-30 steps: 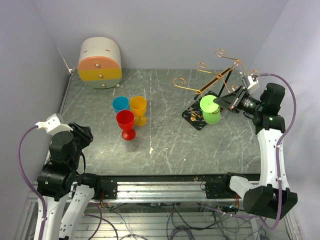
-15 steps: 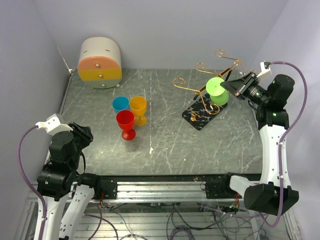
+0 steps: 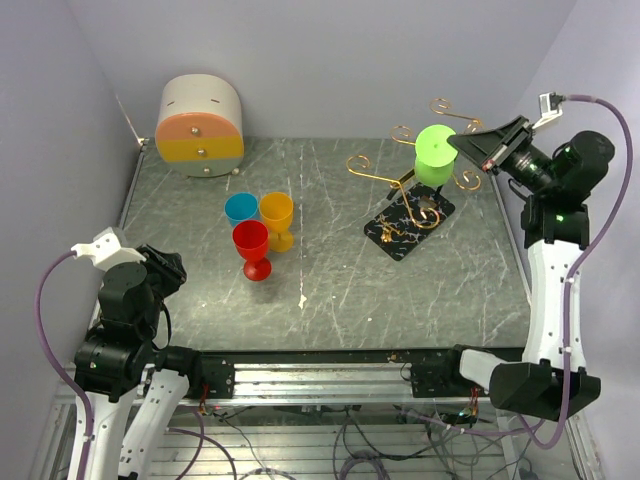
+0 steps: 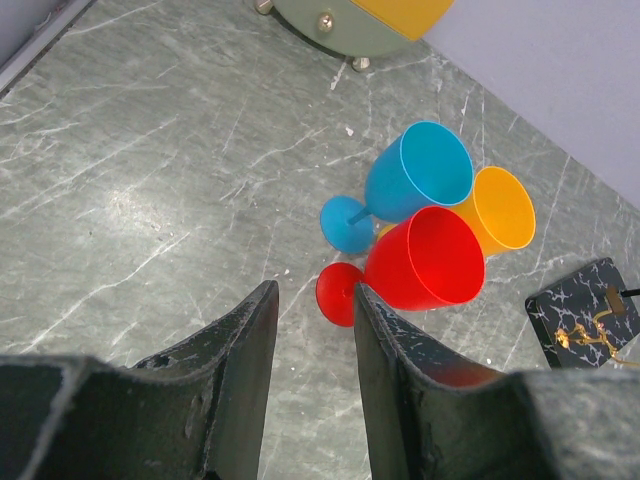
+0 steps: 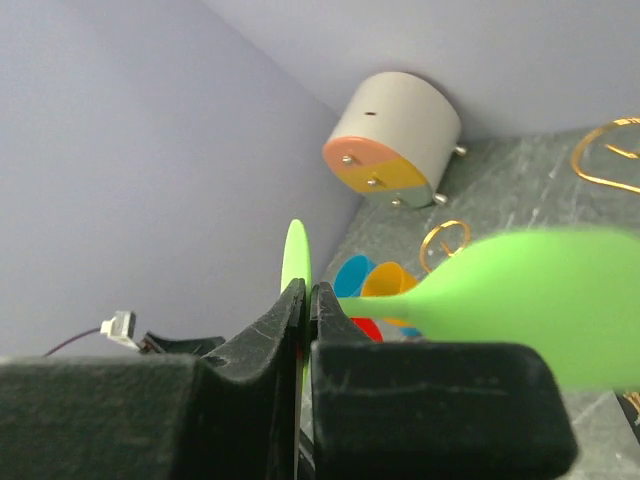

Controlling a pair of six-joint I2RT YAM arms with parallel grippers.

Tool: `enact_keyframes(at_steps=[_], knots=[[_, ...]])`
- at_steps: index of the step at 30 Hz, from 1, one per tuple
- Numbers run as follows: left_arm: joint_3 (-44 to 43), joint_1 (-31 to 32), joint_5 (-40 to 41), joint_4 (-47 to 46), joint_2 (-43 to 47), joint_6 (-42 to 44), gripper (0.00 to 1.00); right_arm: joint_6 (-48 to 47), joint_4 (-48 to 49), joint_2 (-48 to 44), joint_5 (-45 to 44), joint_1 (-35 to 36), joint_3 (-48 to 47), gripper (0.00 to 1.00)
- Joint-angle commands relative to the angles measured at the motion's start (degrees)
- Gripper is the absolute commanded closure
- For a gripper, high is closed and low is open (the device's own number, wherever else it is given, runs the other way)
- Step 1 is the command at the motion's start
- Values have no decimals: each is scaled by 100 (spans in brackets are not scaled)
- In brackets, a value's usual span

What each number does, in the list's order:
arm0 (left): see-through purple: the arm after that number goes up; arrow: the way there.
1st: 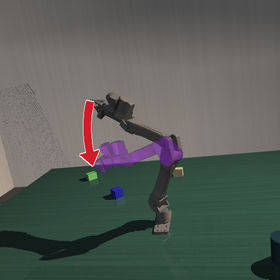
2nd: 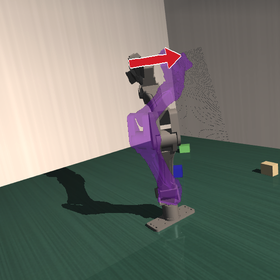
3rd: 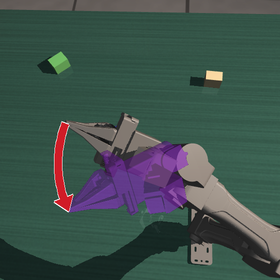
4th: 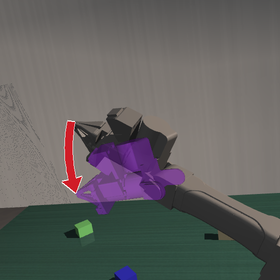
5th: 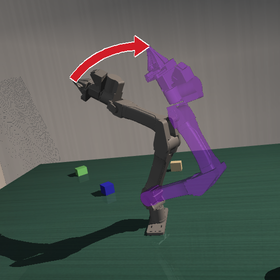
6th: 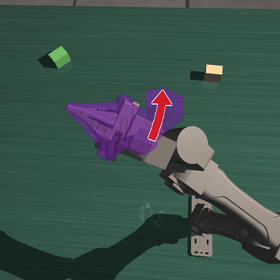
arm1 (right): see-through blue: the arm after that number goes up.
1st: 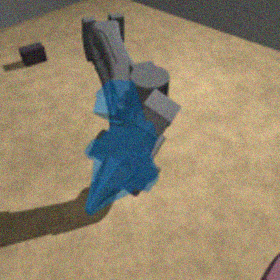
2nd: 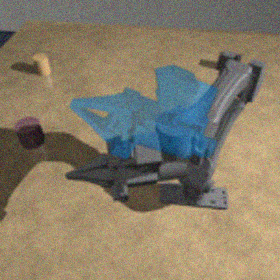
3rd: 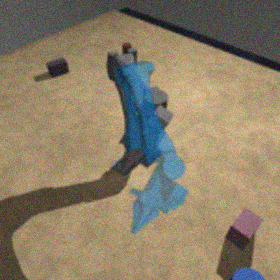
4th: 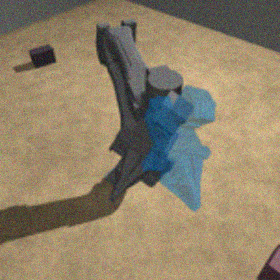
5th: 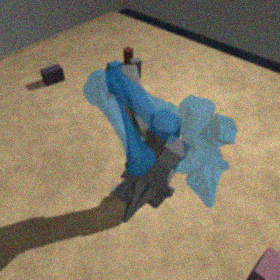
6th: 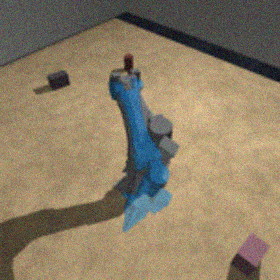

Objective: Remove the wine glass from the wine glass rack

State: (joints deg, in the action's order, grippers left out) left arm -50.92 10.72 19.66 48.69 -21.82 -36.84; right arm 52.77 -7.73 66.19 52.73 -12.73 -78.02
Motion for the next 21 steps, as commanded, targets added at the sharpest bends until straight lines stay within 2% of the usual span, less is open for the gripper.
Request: enact_keyframes(at_steps=[1, 4, 7, 9, 13, 15, 16, 21], knots=[[3, 35, 15, -138, -2, -1, 53, 592, 1269, -208, 481, 34, -294, 100], [0, 33, -64, -182, -14, 42, 51, 514, 1576, -261, 593, 294, -491, 100], [13, 35, -321, -299, -38, 73, 48, -300, 1252, -235, 447, 918, -878, 100], [19, 35, -621, -331, -93, -27, 46, -1100, 856, -216, 130, 1473, -1127, 100], [-94, 35, -1484, -314, -435, -397, 33, -2620, -474, 53, -542, 2563, -1728, 100], [-266, 31, -1845, -238, -717, -546, 25, -3162, -1015, 309, -996, 3094, -2000, 100], [-359, 35, -1996, -193, -851, -586, 10, -3447, -1288, 429, -1342, 3406, -2118, 100], [-1017, 35, -2383, 116, -1183, -773, 8, -4631, -1809, 737, -3167, 4935, -2261, 100]])
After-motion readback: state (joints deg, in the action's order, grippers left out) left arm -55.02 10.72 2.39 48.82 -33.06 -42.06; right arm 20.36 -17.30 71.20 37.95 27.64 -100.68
